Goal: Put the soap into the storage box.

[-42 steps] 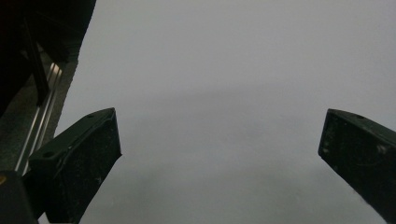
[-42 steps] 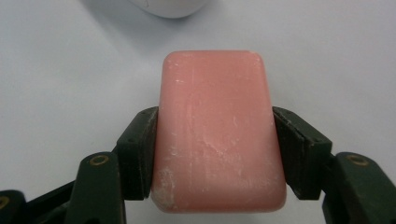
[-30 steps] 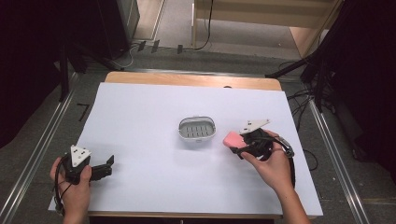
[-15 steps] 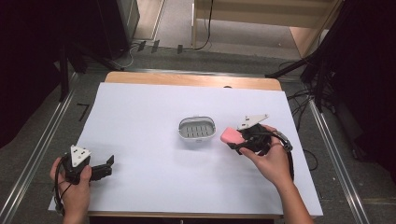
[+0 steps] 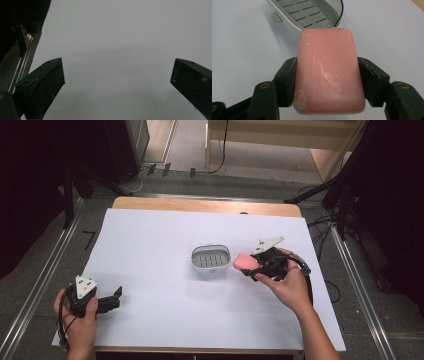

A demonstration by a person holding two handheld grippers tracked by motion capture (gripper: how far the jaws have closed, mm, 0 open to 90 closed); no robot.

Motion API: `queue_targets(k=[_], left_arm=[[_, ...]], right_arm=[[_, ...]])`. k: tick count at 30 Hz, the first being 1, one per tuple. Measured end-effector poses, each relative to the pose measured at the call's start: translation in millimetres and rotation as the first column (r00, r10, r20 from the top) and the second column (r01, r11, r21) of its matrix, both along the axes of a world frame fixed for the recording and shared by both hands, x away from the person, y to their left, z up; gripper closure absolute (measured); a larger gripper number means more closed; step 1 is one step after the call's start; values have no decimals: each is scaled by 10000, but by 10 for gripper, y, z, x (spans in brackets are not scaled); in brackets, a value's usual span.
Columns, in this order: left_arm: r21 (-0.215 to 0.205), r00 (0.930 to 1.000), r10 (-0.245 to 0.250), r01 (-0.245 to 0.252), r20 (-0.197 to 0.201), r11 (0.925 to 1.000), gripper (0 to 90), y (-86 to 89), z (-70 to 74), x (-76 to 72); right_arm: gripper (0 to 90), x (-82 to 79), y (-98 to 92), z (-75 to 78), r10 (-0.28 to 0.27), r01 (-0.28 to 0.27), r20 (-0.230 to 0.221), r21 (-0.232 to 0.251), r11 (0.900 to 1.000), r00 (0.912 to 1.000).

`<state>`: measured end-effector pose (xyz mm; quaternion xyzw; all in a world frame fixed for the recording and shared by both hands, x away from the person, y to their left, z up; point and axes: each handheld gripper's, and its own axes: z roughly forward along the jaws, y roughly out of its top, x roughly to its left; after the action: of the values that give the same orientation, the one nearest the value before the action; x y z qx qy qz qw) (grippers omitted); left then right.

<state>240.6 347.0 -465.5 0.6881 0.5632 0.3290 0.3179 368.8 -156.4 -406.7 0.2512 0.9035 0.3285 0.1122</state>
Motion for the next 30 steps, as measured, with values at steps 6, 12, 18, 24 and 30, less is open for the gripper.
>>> queue_targets(k=[6, 12, 18, 24, 30], left_arm=[[-6, 10000, 26, -26, -13, 10000, 0, 1, 2, -1], [-19, 10000, 6, -6, -10, 10000, 0, 2, 1, 0], [-25, 10000, 8, -8, -10, 10000, 0, 2, 0, 1], [-28, 10000, 14, -14, -15, 10000, 0, 3, 1, 2], [-46, 10000, 7, -7, -26, 10000, 0, 4, 0, 3]], right_arm=[[390, 58, 67, 42, 381, -382, 40, 172, 9991, 9993], [390, 111, 157, 72, 849, -852, 158, 203, 9962, 9963], [390, 167, 261, 94, 1242, -1248, 248, 225, 9919, 9919], [390, 203, 344, 111, 1674, -1687, 431, 282, 9853, 9849], [391, 263, 424, 127, 1982, -1996, 418, 321, 9793, 9793]])
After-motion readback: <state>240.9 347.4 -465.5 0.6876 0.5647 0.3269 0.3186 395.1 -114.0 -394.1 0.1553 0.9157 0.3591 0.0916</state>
